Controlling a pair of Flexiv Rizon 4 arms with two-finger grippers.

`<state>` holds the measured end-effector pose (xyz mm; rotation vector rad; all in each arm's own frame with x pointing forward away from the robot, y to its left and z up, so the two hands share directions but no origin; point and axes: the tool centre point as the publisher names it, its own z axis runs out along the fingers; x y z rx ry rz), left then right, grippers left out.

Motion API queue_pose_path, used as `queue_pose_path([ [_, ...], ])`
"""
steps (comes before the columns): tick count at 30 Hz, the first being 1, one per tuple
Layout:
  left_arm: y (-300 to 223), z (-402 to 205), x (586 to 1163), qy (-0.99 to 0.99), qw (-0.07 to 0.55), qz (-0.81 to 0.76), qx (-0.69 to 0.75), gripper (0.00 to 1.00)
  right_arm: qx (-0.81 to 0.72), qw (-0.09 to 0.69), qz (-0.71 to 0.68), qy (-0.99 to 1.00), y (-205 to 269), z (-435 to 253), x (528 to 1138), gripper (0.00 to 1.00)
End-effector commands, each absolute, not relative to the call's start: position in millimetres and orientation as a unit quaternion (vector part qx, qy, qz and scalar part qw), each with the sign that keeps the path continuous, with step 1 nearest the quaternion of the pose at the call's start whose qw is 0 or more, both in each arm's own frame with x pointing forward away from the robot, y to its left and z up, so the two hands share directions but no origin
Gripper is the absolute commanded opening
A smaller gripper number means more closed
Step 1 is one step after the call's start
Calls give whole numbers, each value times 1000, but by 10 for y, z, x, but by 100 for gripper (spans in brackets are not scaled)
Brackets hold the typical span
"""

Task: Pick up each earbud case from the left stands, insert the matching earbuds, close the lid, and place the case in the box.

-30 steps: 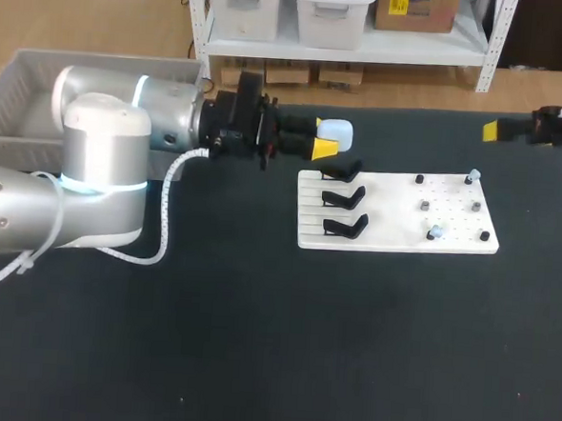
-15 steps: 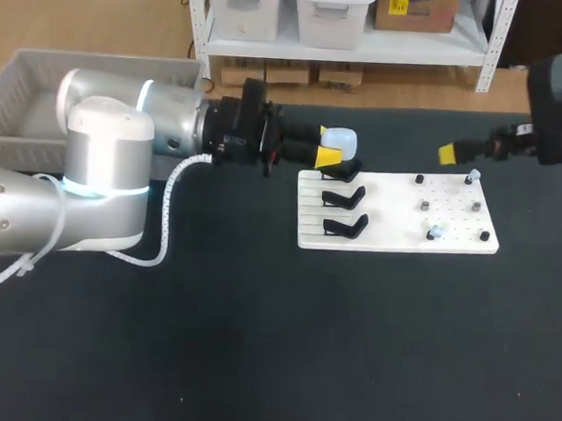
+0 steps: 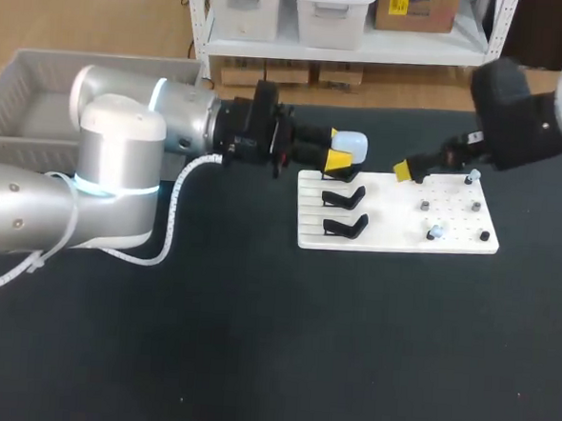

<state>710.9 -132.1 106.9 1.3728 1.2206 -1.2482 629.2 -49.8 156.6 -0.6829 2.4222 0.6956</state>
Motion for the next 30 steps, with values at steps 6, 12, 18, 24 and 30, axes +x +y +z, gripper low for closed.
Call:
queue_pose_path([
  [6, -1315, 1077, 7087, 494, 447, -500, 553, 0, -255, 250, 262, 897, -196, 1512, 6436, 100],
  [12, -1315, 1077, 7087, 494, 447, -500, 553, 0, -249, 230, 250, 907, -33, 1449, 6583, 100],
  [18, -1315, 1077, 7087, 494, 447, -500, 553, 0, -238, 220, 249, 913, 65, 1393, 6693, 100],
  [24, -1315, 1077, 7087, 494, 447, -500, 553, 0, -232, 209, 243, 918, 106, 1299, 6766, 100],
  [30, -1315, 1077, 7087, 494, 447, -500, 553, 0, -222, 204, 239, 923, 107, 1249, 6825, 100],
])
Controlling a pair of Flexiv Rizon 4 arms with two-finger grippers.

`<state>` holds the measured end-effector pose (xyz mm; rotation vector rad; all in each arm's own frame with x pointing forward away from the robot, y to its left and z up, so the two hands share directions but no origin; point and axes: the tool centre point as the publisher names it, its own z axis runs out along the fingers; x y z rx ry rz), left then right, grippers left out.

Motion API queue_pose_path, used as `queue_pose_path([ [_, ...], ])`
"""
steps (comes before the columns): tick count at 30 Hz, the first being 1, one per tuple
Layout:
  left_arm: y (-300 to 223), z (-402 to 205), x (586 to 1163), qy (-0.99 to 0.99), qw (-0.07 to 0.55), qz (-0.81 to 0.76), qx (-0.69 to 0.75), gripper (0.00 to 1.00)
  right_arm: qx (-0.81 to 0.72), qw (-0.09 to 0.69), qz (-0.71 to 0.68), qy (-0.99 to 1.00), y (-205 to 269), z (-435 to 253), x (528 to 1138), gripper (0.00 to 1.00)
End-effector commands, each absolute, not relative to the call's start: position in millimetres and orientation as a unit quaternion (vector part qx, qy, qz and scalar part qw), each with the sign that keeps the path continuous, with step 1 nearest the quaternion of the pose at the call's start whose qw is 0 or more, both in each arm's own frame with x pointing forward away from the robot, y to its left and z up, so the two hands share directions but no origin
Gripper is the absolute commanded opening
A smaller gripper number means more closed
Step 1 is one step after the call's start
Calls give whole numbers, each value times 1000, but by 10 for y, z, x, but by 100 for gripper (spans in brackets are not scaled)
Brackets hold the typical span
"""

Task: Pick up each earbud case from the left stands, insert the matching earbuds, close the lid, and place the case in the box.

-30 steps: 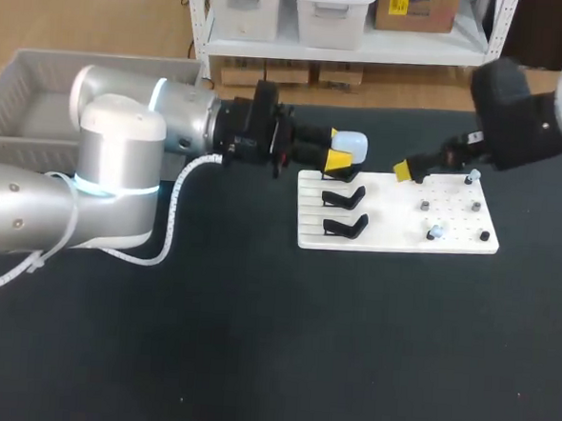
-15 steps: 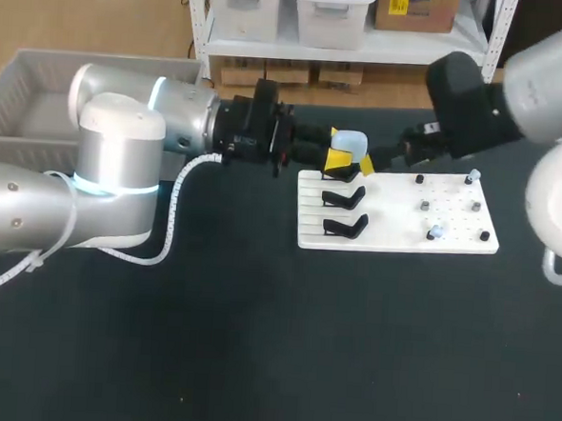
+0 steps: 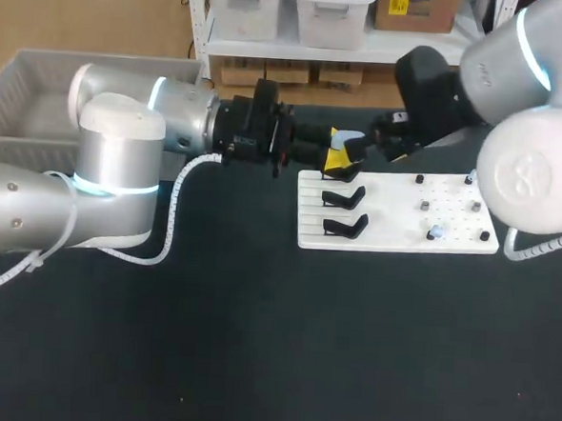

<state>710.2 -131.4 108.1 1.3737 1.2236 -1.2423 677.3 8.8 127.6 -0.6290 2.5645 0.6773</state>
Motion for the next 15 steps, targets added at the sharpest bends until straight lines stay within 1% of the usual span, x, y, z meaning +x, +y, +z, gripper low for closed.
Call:
queue_pose_path([
  [1, -1315, 1077, 7087, 494, 447, -500, 553, 0, -221, 203, 238, 924, 103, 1236, 6838, 100],
  [15, -1315, 1077, 7087, 494, 447, -500, 553, 0, -196, 199, 241, 929, 29, 1139, 6952, 100],
])
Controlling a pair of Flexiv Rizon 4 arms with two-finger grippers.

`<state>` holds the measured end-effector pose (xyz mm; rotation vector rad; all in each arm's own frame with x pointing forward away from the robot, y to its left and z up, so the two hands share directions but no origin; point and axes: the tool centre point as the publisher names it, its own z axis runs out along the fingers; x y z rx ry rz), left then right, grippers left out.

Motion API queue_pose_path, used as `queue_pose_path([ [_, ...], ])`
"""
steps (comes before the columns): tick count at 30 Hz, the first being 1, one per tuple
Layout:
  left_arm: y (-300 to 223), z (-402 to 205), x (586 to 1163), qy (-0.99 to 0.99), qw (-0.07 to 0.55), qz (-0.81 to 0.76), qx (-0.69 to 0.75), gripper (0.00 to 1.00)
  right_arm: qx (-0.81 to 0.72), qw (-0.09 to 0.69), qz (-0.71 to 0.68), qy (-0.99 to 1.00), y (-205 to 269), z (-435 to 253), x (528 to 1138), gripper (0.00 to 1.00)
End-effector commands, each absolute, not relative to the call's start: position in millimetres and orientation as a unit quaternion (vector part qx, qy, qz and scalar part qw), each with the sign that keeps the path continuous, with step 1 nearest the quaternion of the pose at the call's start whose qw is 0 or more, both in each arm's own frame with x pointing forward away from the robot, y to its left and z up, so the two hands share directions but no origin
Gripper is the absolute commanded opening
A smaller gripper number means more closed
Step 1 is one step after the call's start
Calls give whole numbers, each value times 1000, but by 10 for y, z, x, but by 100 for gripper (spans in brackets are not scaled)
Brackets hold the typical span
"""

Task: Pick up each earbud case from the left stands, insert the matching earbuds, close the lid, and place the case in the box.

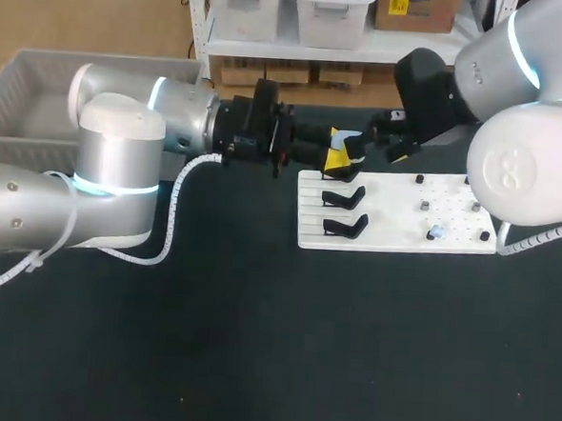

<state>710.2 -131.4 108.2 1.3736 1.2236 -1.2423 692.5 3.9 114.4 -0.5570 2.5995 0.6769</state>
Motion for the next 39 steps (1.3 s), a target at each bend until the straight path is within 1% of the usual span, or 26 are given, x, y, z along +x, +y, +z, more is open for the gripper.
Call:
queue_pose_path([
  [1, -1315, 1077, 7087, 494, 447, -500, 553, 0, -196, 200, 241, 929, 25, 1140, 6957, 100],
  [21, -1315, 1077, 7087, 494, 447, -500, 553, 0, -171, 225, 225, 933, -90, 1203, 7092, 100],
  [30, -1315, 1077, 7087, 494, 447, -500, 553, 0, -172, 271, 210, 924, -162, 1435, 7167, 100],
  [35, -1315, 1077, 7087, 494, 447, -500, 553, 0, -203, 317, 151, 914, -319, 1568, 7134, 100],
  [39, -1315, 1077, 7087, 494, 447, -500, 553, 0, -222, 325, 78, 916, -533, 1615, 7126, 100],
])
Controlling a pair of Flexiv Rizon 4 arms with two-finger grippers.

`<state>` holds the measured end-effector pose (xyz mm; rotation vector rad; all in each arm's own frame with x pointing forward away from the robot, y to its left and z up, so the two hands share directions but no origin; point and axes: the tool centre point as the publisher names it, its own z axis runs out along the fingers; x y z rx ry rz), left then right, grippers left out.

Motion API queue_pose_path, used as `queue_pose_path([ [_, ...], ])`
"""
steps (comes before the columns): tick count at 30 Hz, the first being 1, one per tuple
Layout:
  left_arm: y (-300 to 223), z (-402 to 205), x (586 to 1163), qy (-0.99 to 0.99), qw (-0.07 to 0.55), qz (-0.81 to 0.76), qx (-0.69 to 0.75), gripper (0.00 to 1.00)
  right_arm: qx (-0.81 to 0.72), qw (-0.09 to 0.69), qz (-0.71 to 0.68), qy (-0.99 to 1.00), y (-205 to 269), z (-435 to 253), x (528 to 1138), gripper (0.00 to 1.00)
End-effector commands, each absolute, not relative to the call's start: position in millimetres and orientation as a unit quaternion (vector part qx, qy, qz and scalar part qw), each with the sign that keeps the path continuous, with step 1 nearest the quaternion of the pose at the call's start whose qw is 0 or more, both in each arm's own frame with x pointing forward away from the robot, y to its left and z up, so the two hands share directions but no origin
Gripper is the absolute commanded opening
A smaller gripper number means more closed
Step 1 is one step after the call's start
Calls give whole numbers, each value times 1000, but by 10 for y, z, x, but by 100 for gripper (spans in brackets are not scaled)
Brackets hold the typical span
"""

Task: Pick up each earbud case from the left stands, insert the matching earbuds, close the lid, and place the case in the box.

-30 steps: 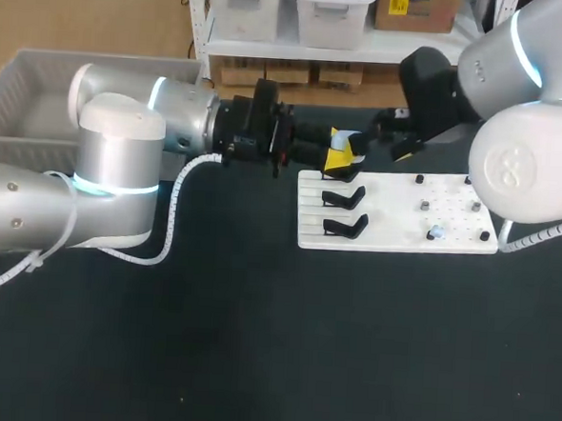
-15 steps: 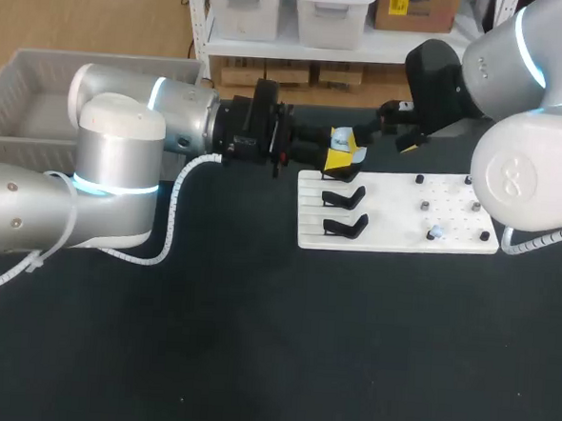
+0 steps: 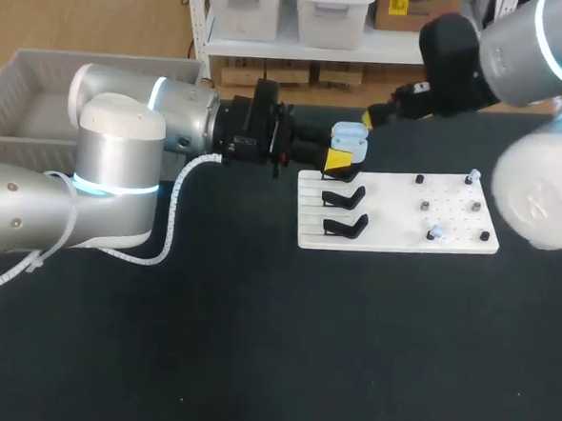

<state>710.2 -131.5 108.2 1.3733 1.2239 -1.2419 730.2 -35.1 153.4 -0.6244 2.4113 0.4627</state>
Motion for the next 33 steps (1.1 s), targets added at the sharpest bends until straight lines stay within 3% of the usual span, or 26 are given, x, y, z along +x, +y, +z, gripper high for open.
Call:
queue_pose_path([
  [1, -1315, 1077, 7087, 494, 447, -500, 553, 0, -223, 323, 60, 918, -597, 1613, 7126, 100],
  [16, -1315, 1077, 7087, 494, 447, -500, 553, 0, -205, 213, -52, 954, -1396, 1239, 7195, 100],
  [33, -1315, 1077, 7087, 494, 447, -500, 553, 0, -213, 128, -33, 968, -1727, 760, 7400, 100],
])
